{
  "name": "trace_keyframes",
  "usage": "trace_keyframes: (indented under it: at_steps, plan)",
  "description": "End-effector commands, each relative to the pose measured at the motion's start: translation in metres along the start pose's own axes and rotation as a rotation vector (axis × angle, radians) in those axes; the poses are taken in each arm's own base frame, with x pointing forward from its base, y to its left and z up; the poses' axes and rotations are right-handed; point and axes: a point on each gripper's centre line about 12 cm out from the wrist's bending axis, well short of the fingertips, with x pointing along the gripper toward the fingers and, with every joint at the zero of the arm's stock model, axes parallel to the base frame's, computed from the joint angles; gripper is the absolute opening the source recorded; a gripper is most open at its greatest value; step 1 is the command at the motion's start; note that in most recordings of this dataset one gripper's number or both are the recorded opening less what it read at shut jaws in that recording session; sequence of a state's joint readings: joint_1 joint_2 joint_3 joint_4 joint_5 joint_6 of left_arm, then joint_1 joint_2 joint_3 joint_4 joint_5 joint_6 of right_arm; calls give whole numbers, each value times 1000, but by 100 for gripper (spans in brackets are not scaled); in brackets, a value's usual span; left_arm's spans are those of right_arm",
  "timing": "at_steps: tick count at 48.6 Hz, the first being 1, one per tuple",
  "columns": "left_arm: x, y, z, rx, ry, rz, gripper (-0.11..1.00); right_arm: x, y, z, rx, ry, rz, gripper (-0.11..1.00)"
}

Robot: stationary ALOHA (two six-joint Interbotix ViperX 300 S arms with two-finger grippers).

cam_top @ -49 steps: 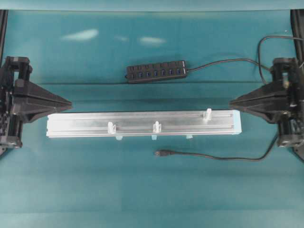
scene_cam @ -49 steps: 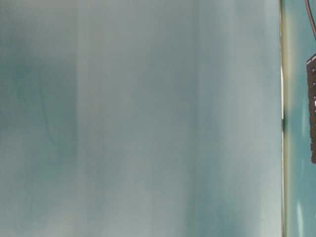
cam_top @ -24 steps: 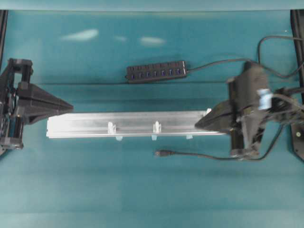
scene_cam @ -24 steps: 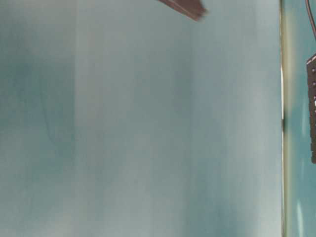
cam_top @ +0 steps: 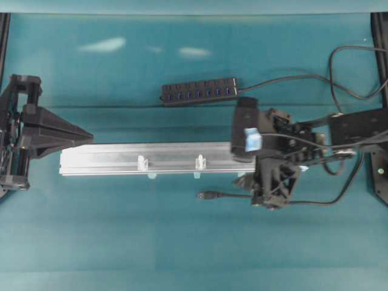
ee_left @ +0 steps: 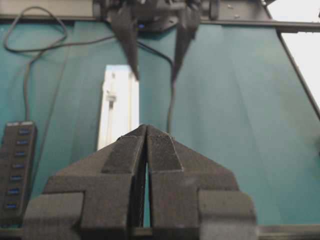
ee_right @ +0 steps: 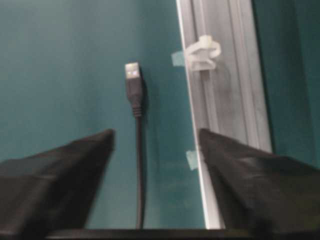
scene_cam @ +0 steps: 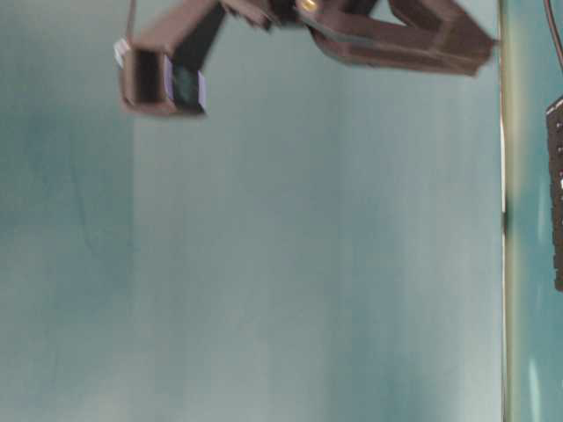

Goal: Pass the USB cable through three rings with both arms.
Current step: 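Lower the right gripper and grasp the USB cable just behind the plug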

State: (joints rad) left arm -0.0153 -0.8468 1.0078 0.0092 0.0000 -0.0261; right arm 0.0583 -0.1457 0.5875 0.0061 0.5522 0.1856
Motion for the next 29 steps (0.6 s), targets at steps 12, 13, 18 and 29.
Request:
trace_keyframes:
  at_steps: [12,13,18,29]
  plan:
    - [1,-1,13,4,-31,-4,2,36,22,-1,-96,74,-6,74]
    - [1,-1,13,3,-29,-2,2,38,22,-2,-103,80,-7,73]
    - [1,-1,13,5,-29,-3,2,46,23,-4,-113,99,-13,71]
    - [1,-1,13,5,-32,-4,2,64,20,-8,-125,140,-31,70]
